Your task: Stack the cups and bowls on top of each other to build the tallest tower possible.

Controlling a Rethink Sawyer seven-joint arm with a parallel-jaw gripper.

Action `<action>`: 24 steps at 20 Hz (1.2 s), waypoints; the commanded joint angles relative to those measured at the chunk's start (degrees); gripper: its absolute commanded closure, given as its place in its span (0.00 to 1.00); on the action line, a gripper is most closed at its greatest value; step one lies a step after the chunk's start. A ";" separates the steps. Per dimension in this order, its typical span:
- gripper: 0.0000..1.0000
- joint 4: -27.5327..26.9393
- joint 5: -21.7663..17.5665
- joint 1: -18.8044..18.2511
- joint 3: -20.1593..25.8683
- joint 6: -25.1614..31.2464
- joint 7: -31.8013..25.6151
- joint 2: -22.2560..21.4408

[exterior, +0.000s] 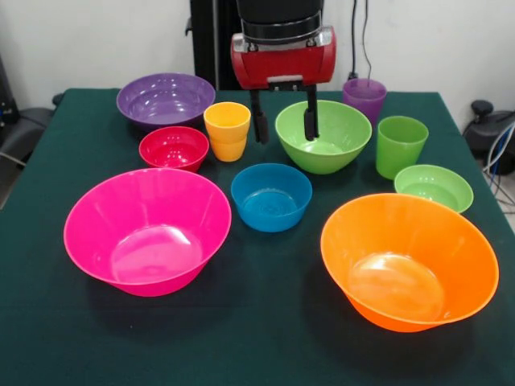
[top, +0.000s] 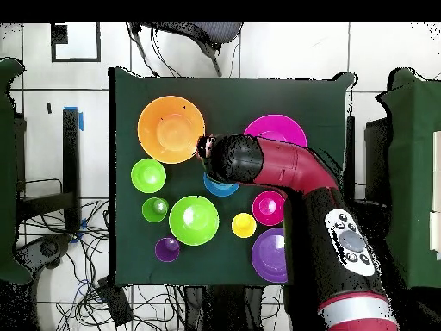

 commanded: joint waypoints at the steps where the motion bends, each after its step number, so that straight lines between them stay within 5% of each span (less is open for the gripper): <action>1: 0.00 1.48 -0.36 -1.08 4.81 0.05 0.34 2.93; 24: 0.00 2.33 -1.86 -2.01 5.36 -2.07 0.89 3.24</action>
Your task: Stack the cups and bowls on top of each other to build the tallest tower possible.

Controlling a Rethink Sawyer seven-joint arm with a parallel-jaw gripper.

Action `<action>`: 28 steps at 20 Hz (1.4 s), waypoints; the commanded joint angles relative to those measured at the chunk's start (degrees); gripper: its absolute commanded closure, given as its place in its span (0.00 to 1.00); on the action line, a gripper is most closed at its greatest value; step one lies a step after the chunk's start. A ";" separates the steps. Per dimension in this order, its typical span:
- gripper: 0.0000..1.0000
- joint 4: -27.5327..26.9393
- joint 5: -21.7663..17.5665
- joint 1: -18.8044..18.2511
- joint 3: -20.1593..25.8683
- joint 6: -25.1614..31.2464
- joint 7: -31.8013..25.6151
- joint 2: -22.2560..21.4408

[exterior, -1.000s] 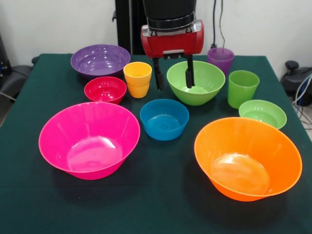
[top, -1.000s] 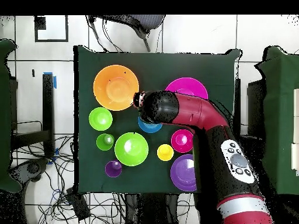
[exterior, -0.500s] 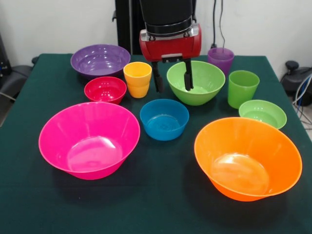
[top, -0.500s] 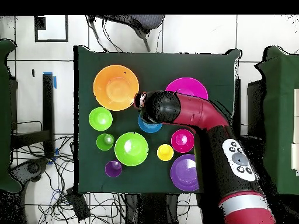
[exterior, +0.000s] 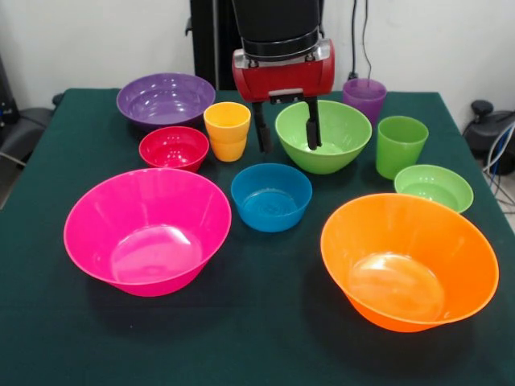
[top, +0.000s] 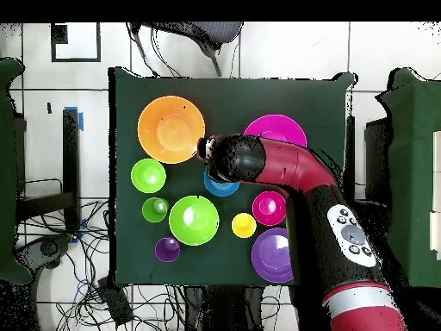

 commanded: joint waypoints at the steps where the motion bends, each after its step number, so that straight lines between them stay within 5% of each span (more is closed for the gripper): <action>1: 0.00 2.22 -1.82 -0.43 3.43 -2.02 0.90 1.47; 18: 0.00 2.42 -2.08 -0.58 3.27 -2.24 0.73 1.80; 28: 0.00 3.64 -5.37 1.97 0.31 -7.35 2.88 4.87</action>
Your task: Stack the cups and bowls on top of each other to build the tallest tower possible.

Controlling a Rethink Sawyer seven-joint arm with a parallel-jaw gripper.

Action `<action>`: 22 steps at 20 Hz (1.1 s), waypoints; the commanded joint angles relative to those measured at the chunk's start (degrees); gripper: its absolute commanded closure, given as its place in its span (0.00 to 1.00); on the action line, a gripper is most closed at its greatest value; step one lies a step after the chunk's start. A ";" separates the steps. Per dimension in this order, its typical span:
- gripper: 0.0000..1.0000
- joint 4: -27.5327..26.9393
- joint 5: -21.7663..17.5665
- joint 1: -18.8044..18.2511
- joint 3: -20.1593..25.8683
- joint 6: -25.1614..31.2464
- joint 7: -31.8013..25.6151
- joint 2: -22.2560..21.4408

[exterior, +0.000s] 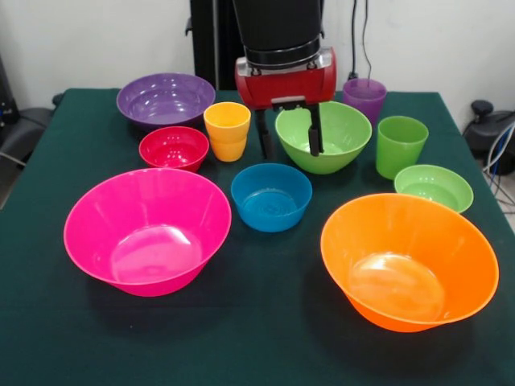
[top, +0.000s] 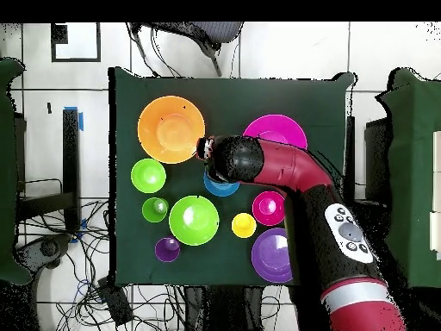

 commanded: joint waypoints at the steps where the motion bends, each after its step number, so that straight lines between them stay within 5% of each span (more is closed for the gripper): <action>1: 0.00 3.44 -5.74 2.10 -0.10 -6.16 2.99 3.98; 22: 0.00 2.97 -7.27 4.20 -2.65 -9.23 3.73 5.84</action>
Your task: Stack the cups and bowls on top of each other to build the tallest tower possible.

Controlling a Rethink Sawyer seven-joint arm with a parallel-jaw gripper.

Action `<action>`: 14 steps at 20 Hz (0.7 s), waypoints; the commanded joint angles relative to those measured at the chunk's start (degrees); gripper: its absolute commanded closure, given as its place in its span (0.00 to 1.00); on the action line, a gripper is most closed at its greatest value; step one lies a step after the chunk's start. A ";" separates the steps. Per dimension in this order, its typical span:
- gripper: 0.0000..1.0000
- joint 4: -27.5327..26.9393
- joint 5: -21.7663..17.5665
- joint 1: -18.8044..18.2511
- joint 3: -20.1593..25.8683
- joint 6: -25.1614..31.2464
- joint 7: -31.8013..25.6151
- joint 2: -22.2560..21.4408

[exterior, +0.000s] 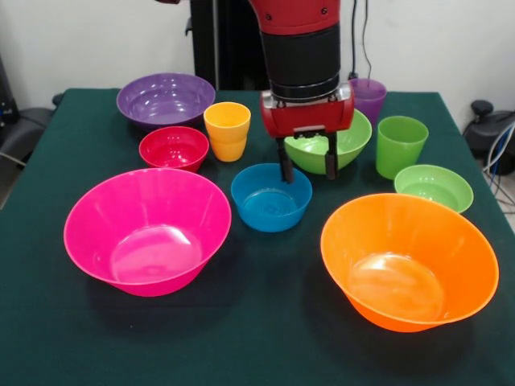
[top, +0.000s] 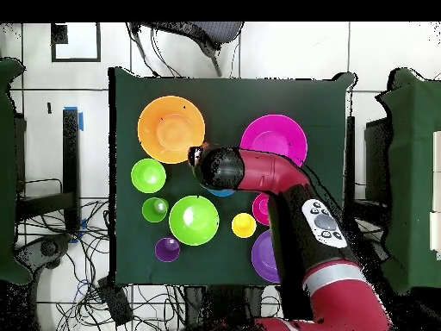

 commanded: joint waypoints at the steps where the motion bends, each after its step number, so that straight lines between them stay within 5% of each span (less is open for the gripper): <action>1: 0.00 1.91 -4.58 1.60 -1.55 -2.88 3.94 1.78; 14: 0.00 0.34 -7.52 6.14 -7.00 -9.43 6.19 6.79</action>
